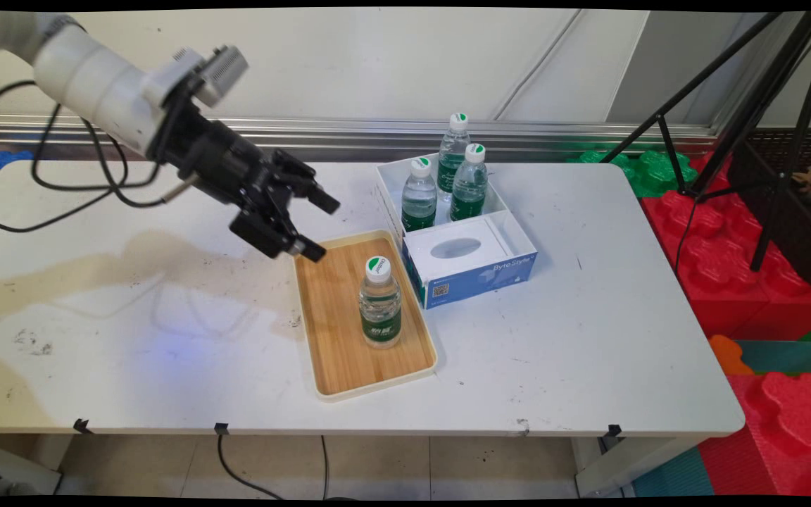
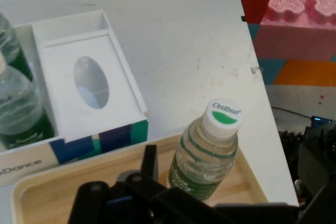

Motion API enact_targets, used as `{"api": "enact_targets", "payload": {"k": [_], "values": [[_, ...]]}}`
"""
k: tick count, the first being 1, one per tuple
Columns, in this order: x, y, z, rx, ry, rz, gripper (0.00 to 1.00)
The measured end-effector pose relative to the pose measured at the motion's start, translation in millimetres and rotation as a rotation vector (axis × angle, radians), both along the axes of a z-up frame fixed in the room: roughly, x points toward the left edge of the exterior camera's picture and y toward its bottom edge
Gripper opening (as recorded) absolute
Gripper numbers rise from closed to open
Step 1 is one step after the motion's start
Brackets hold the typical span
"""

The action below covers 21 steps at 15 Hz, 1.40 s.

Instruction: Pick up the green bottle from the white box

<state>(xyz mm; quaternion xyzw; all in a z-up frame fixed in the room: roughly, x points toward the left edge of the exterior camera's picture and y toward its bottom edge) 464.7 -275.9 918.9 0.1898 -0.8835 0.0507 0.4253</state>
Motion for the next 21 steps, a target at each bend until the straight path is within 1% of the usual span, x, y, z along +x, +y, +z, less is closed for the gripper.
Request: {"api": "enact_targets", "payload": {"k": [2,7,15,21], "values": [[13.3,2.9,18.1,-0.002,0.005,0.024,1.00],[30.2,8.0,39.3,0.003,0.003,0.047,1.00],[50.1,10.5,60.5,0.012,0.002,0.082,1.00],[57.7,1.6,69.2,-0.001,0.003,0.114,1.00]]}}
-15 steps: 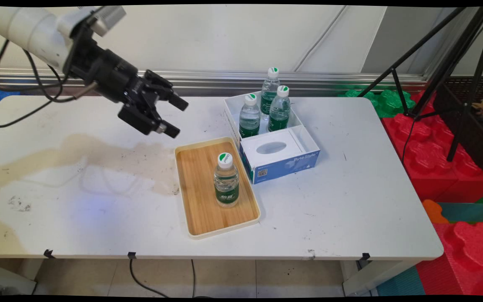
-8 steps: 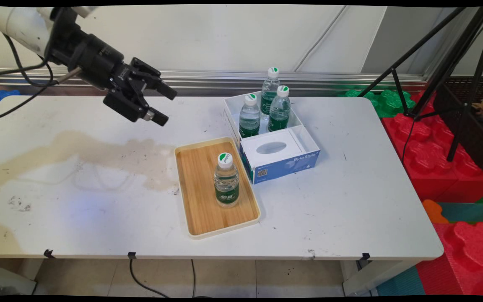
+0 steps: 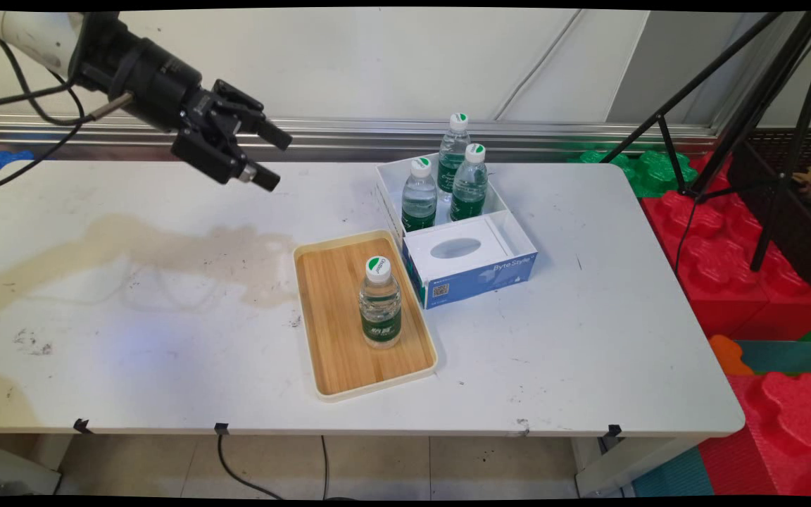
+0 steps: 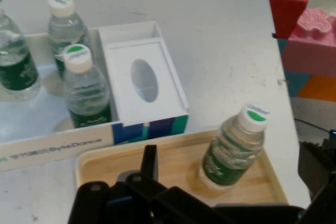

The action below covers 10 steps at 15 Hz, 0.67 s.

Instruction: Pick up the green bottle from the white box

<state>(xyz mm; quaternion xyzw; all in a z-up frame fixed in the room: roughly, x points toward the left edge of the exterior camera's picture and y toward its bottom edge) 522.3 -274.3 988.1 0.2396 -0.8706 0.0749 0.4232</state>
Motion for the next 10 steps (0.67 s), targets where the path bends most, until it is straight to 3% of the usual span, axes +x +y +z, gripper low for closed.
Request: {"api": "enact_targets", "payload": {"k": [5,10], "values": [[4.4,-20.2,3.2,-0.032,-0.004,0.029,1.00],[0.1,-59.1,-7.2,-0.070,-0.022,0.041,1.00]]}}
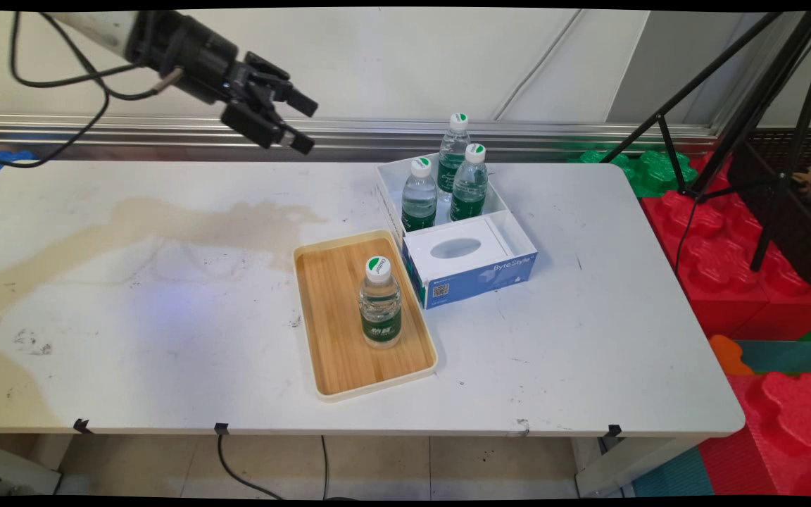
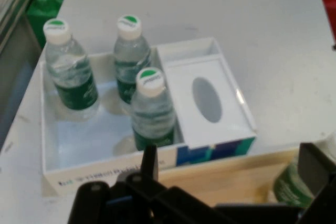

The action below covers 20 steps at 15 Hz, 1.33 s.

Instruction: Pick up the green bottle from the white box

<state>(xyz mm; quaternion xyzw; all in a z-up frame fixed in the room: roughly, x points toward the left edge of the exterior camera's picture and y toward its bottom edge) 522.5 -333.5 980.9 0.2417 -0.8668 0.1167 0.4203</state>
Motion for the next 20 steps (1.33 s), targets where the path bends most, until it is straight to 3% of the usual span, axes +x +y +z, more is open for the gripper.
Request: {"api": "enact_targets", "payload": {"k": [10,20], "values": [[-47.9,-73.4,-76.5,0.033,-0.049,0.000,1.00],[-92.2,-119.2,-136.8,0.065,-0.089,0.000,1.00]]}}
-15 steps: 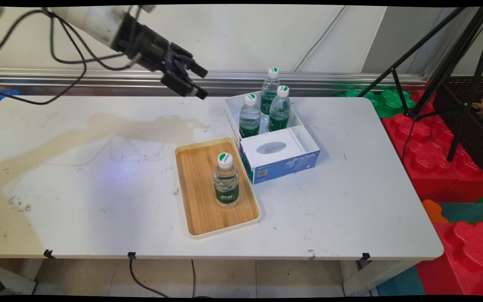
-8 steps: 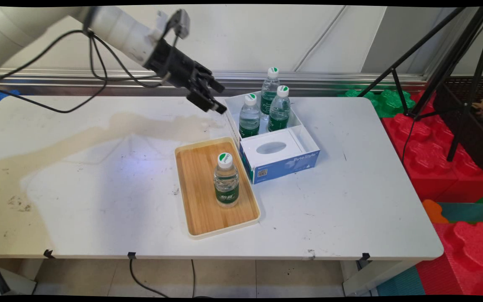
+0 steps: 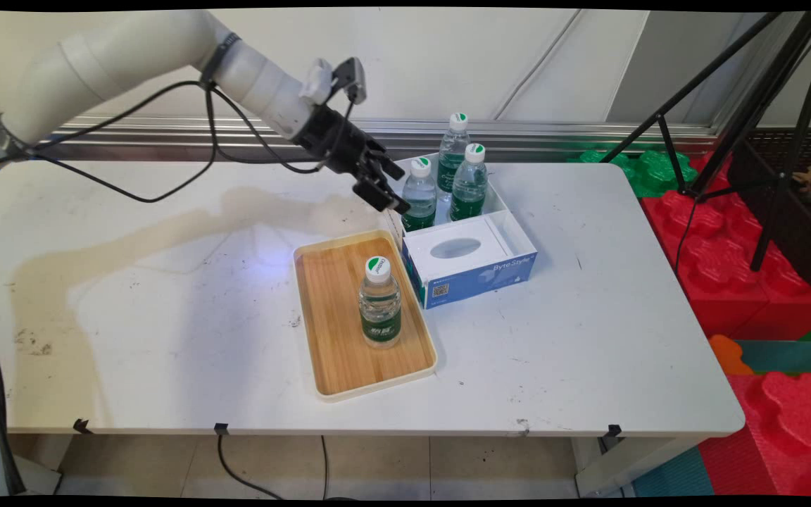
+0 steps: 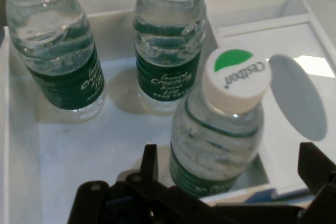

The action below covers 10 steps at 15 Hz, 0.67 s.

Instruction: Pick up the green bottle from the white box

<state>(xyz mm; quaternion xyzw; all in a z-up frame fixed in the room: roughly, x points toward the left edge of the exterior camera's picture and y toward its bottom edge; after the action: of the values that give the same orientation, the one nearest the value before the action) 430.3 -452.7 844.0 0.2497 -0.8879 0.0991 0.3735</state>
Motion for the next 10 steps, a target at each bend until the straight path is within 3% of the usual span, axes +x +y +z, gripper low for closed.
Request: {"api": "enact_targets", "payload": {"k": [10], "values": [[-25.1,-27.5,-34.5,0.008,0.014,0.001,1.00]]}}
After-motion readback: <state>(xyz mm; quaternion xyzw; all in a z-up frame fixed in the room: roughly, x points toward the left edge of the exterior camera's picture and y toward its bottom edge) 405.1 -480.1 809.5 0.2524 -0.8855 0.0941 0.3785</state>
